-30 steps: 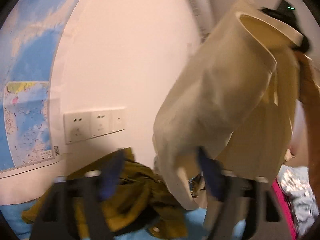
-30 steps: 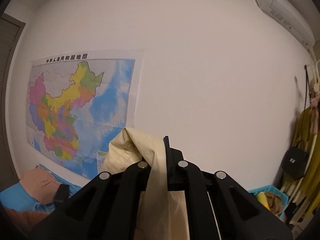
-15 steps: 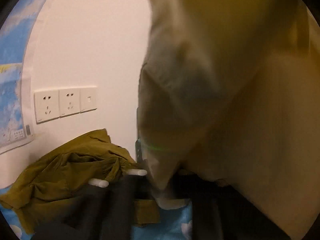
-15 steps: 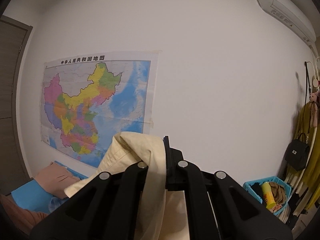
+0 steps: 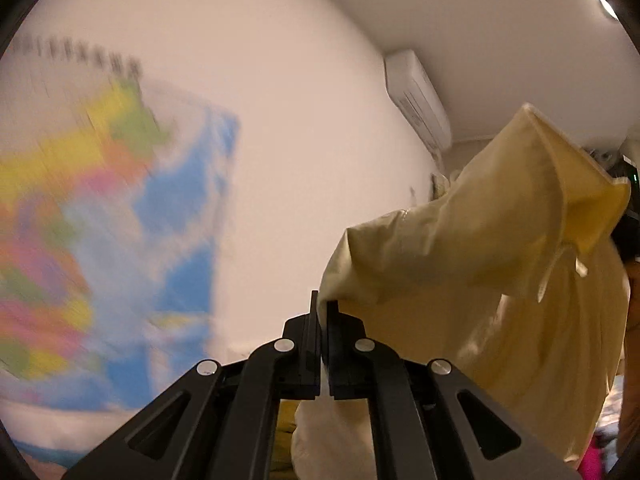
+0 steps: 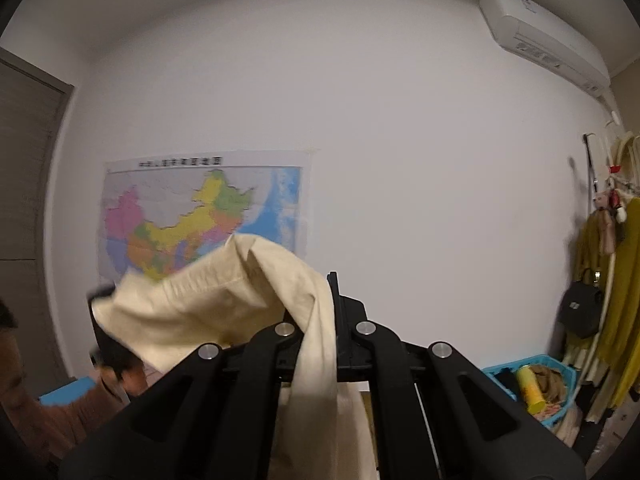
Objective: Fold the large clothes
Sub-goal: 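Lift the yellow shirt with the right gripper while the left gripper grasps another edge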
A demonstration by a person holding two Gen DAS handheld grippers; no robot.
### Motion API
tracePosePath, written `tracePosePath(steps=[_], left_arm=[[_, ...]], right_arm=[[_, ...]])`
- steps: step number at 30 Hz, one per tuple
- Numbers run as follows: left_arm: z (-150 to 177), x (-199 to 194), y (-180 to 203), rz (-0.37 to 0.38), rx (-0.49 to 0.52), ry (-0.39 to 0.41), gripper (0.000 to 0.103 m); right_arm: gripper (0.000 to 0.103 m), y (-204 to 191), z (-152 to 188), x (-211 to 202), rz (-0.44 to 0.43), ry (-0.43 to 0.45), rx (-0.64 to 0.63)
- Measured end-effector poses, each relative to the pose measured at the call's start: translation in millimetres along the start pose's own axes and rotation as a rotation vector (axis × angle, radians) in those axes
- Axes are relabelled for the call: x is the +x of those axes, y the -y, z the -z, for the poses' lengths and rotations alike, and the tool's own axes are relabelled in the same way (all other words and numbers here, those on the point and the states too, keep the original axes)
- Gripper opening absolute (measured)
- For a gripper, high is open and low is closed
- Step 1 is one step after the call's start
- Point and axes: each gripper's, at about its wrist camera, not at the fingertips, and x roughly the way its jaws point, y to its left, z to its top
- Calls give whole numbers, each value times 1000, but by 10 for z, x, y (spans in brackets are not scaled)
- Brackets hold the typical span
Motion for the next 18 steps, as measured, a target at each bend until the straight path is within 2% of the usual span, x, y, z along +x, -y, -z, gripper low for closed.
tracePosePath(steps=[4,8,10,11,12,14,16,18], left_arm=[[-395,-666,123,-144,97,21,1],[-694,-1339,324,-357,236,47,1],[-756,-1517,380,-473,301,25,1],[-740,-1481,345,-519,322,4,1],[-728,-1502,329,-566,342,-28,1],[-594,-1354,120,-660,361,-139,1],[-399,-1104,-220,-718,340,-264,1],[-28,-717,-735,-786,305,-422,1]], right_arm=[[2,-137,97,11,-105,-8,15],[2,-296,160,184,-258,-8,45],[2,-373,211,355,-319,-17,60],[2,-421,273,543,-361,-31,77],[2,-456,319,688,-385,-47,91],[2,-519,523,1236,-451,-123,149],[2,-585,793,1814,-463,-219,184],[3,-612,1191,2479,-481,-333,262]])
